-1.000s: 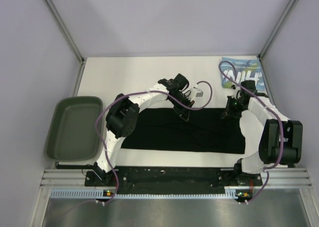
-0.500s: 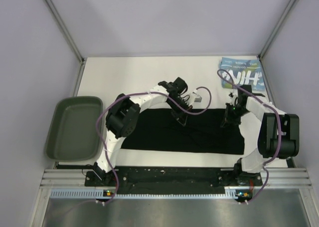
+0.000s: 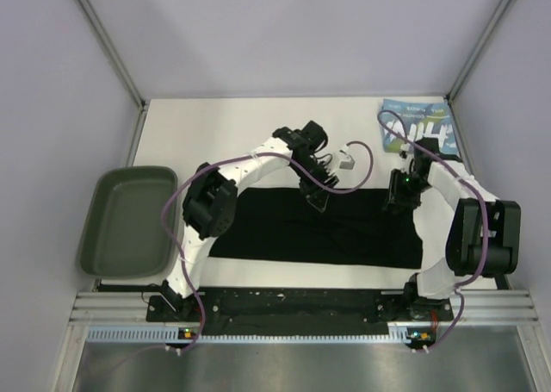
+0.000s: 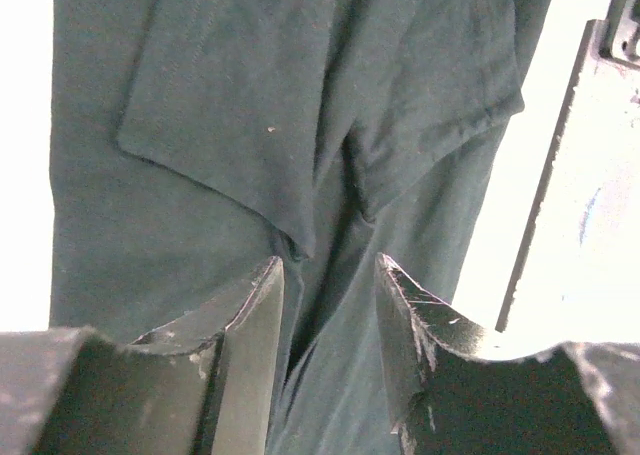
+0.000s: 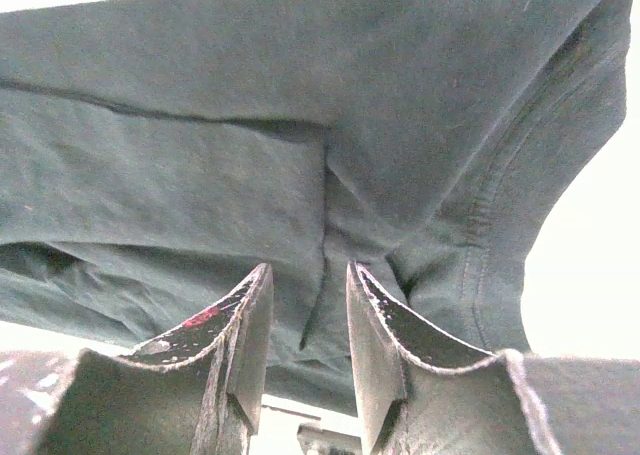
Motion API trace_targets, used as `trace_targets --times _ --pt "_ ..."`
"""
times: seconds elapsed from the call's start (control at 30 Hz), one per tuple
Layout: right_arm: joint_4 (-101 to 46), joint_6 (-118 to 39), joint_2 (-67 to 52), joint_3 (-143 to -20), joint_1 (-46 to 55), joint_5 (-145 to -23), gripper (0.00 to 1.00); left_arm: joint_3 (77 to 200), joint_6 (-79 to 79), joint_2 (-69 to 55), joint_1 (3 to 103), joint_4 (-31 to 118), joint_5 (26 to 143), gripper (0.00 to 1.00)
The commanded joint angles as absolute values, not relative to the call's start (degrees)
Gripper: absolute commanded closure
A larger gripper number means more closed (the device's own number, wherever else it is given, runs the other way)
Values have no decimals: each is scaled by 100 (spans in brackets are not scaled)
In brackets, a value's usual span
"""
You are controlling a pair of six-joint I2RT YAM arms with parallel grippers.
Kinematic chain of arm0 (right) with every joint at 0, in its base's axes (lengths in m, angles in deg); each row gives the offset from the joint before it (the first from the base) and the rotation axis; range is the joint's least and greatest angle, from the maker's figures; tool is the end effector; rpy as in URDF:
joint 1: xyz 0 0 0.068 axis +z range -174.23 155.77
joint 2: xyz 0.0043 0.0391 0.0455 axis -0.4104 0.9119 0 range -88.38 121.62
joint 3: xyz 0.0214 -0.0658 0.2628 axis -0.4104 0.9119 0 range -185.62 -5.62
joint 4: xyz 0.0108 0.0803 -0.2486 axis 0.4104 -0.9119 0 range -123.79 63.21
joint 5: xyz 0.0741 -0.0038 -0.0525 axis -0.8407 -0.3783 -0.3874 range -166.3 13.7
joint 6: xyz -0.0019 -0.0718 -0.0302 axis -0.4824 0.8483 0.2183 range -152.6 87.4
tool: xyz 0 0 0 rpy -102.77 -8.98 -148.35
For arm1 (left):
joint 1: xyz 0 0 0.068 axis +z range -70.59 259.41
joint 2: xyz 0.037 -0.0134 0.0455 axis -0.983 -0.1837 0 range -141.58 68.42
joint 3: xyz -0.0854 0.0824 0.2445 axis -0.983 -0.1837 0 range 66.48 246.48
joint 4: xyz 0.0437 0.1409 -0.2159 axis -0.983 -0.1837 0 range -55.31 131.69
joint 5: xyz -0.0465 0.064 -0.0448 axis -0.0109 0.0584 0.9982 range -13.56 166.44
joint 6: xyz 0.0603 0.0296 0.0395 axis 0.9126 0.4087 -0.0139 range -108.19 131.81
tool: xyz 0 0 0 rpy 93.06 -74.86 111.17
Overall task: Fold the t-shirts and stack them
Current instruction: Fold the other side of the tshirt into a rectangle
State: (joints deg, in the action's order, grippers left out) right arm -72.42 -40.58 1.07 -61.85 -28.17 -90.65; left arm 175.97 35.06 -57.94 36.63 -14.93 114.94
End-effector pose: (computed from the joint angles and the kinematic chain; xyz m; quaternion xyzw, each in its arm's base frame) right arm 0.2826 -0.0029 0.1565 0.0905 0.9834 0.1276 0.0920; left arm 0.3120 -0.3453 0.1906 0.5488 0.7576 -0.3446 0.0782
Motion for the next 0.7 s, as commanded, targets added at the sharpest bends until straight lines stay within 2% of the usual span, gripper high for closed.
trace_targets --times 0.0,0.17,0.43,0.67 --pt "-6811 -4059 -338 -6565 -2854 -8870 64 17687 3004 -5638 3757 -835 11240 56" --pt "-6310 -4182 12 -6609 -2854 -8851 68 18116 2035 -6279 3740 -340 11089 62" --pt "-6002 -4147 593 -6487 -2854 -9019 68 18073 1577 -6517 3714 460 10475 58" --pt "-5809 -4156 760 -6460 -2854 -9309 71 18100 1471 -6789 3688 487 10685 57"
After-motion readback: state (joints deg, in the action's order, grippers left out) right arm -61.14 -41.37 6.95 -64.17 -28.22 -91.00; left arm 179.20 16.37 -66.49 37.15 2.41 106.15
